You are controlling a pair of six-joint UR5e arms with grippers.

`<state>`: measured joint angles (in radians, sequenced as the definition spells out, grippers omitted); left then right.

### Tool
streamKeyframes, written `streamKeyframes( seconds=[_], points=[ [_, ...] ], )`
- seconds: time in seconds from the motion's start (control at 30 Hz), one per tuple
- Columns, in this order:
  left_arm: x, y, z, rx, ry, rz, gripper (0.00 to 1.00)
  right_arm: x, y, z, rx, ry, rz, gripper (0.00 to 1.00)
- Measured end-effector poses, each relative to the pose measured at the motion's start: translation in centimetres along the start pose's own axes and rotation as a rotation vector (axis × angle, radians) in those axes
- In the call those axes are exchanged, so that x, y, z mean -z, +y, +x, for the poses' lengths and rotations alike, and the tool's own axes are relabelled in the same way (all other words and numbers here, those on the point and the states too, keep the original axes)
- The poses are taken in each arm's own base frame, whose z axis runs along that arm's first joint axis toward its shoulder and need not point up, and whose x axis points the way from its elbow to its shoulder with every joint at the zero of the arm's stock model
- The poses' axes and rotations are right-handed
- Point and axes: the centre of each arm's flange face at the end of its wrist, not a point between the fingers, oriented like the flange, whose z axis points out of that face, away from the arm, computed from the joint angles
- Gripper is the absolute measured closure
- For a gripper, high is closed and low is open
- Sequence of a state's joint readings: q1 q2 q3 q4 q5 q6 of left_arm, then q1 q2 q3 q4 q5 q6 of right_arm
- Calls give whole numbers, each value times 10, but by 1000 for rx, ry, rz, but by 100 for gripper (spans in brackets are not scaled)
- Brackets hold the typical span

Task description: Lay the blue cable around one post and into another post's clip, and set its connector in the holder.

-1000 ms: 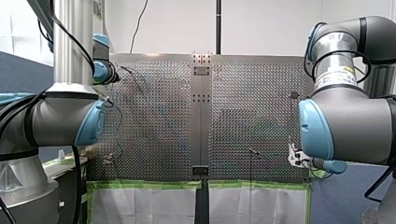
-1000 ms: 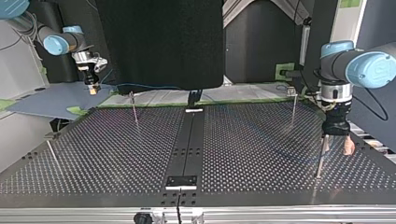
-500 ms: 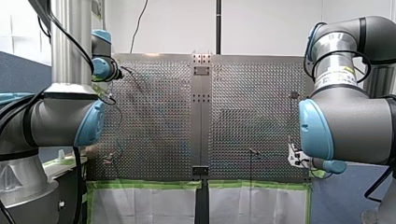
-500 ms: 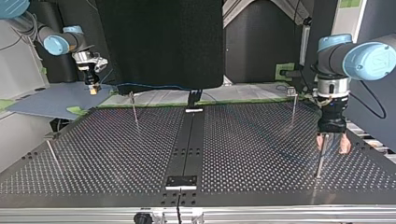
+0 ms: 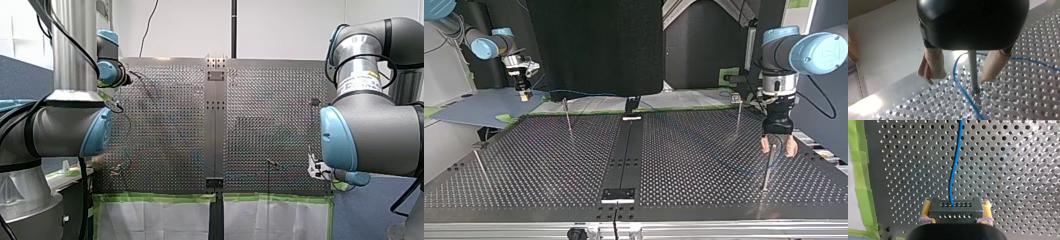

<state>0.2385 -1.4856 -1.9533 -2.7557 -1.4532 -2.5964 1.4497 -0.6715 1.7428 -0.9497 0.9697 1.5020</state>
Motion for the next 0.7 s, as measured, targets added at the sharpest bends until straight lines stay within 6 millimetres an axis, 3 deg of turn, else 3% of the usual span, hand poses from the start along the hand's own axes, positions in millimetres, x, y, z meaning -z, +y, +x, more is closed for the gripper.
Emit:
streamKeyframes(
  seconds=[0.47, 0.7],
  points=[
    [45, -20, 0, -35, 6, 15, 0, -1, -2, 0, 0, -1, 7, 100],
    [62, -48, -12, -102, -6, 33, 0, -1, -3, 0, -3, 0, 8, 100]
  ],
)
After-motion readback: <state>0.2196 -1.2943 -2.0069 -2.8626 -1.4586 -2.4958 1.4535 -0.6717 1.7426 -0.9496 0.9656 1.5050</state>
